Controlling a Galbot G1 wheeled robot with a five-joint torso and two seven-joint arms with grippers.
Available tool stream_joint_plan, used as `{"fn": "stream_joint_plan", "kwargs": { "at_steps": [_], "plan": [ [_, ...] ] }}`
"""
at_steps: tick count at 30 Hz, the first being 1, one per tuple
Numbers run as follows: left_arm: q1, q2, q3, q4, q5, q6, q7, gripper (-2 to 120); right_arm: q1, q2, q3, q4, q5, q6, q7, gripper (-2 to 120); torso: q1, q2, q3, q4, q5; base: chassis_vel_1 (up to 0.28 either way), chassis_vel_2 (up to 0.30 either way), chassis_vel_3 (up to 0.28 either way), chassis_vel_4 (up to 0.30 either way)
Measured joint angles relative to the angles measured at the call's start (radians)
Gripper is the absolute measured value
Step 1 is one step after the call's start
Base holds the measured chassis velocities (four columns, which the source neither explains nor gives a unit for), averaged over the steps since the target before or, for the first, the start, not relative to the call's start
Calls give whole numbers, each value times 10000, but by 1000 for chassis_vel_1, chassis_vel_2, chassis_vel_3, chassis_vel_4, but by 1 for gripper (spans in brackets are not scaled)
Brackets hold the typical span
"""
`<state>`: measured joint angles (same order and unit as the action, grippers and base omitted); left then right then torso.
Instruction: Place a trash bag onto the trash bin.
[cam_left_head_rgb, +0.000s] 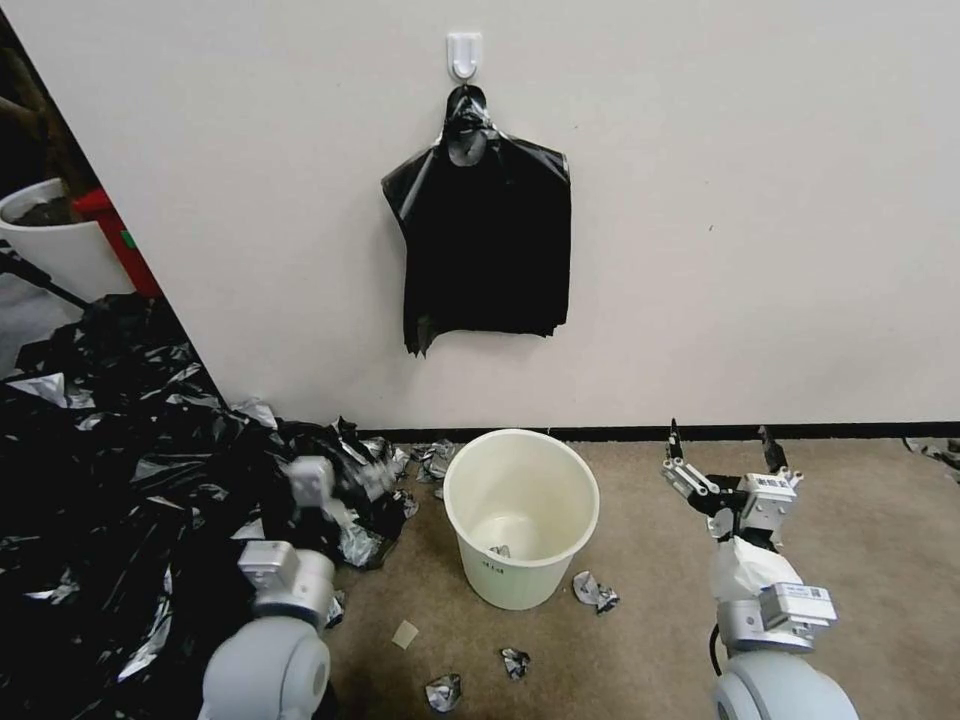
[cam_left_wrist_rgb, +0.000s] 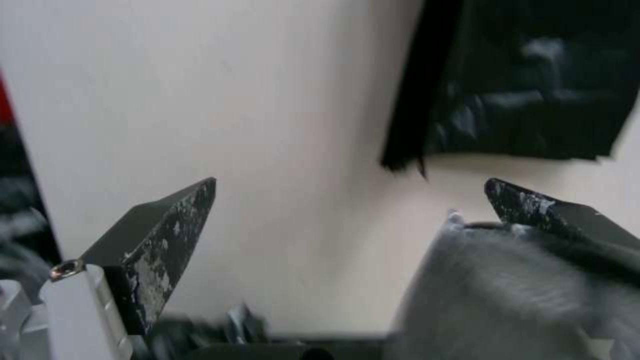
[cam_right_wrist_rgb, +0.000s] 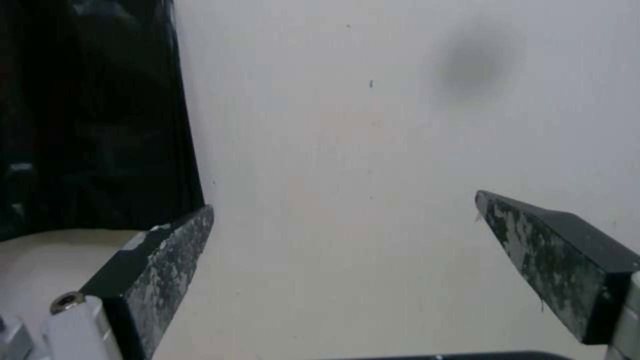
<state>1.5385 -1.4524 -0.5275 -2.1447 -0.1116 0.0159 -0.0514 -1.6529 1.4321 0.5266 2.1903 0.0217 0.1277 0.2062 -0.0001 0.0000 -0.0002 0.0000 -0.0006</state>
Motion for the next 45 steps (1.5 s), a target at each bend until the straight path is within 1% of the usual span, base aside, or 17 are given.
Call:
{"fn": "stream_joint_plan", "kwargs": {
  "at_steps": [1,2,5,12,15,16,17,18,19,20,21,22,25,26,28,36,45],
  "plan": [
    [-130,76,-7,289,73,-610,-202,100,88,-75,-67,-157,82,11,-44,100,0,0,0,-2,11,0,0,0,0],
    [-190,134,3,489,81,-1071,-320,100,183,-127,-123,-270,158,17,-79,100,0,0,1,-1,1,0,0,0,0],
    [-127,236,23,645,74,-1473,-412,100,412,-200,-273,-564,415,124,-252,100,0,0,1,-2,7,0,0,0,0],
    [235,324,166,602,-251,-1409,-425,100,1646,-499,-874,-1787,1634,818,-735,100,0,-1,1,-4,3,0,0,0,0],
    [339,207,271,451,-396,-1228,-424,100,3429,-624,-1921,-2667,3993,1444,-1051,100,0,-1,3,-4,9,0,0,0,0],
    [384,120,296,424,-351,-1200,-424,100,4363,-618,-2504,-2962,5438,1657,-1209,100,1,-1,3,6,8,0,0,0,0],
    [384,120,296,424,-351,-1200,-424,100,4363,-618,-2504,-2962,5438,1657,-1209,100,1,-1,3,6,8,0,0,0,0],
    [431,71,300,391,-288,-1191,-425,100,4763,-608,-2759,-3091,6136,1741,-1273,100,0,-1,3,5,4,0,0,0,0],
    [589,-12,312,293,-101,-1184,-418,100,5790,-551,-3329,-3408,7735,1876,-1378,100,1,-1,4,5,5,0,0,0,0],
    [703,-44,302,227,22,-1183,-413,100,6489,-479,-3628,-3641,8691,1928,-1413,100,1,-1,3,2,4,0,0,0,0],
    [703,-44,302,227,22,-1183,-413,100,6489,-479,-3628,-3641,8691,1928,-1413,100,1,-1,3,2,4,0,0,0,0],
    [856,-84,244,159,176,-1183,-407,100,7489,-300,-3987,-4035,9914,1978,-1446,100,1,-1,3,1,4,0,0,0,0],
    [1106,-187,1,34,344,-1193,-484,100,9175,113,-4505,-5059,11525,1983,-1614,100,1,-1,3,3,3,0,0,0,0],
    [1106,-187,1,34,344,-1193,-484,100,9175,113,-4505,-5059,11525,1983,-1614,100,1,-1,3,3,3,0,0,0,0],
    [1260,-273,-180,-64,417,-1198,-572,100,10093,357,-4754,-5960,12162,1907,-1831,100,1,-1,4,2,5,0,0,0,0],
    [1541,-711,-443,-178,746,-1344,-741,100,12062,1078,-5039,-7878,12622,1774,-2330,100,1,-1,3,1,4,0,0,0,0],
    [1602,-772,-695,-238,840,-1364,-823,100,12482,1434,-5057,-8380,12754,1624,-2893,100,1,-1,2,-2,6,0,0,0,0]
  ]
}}
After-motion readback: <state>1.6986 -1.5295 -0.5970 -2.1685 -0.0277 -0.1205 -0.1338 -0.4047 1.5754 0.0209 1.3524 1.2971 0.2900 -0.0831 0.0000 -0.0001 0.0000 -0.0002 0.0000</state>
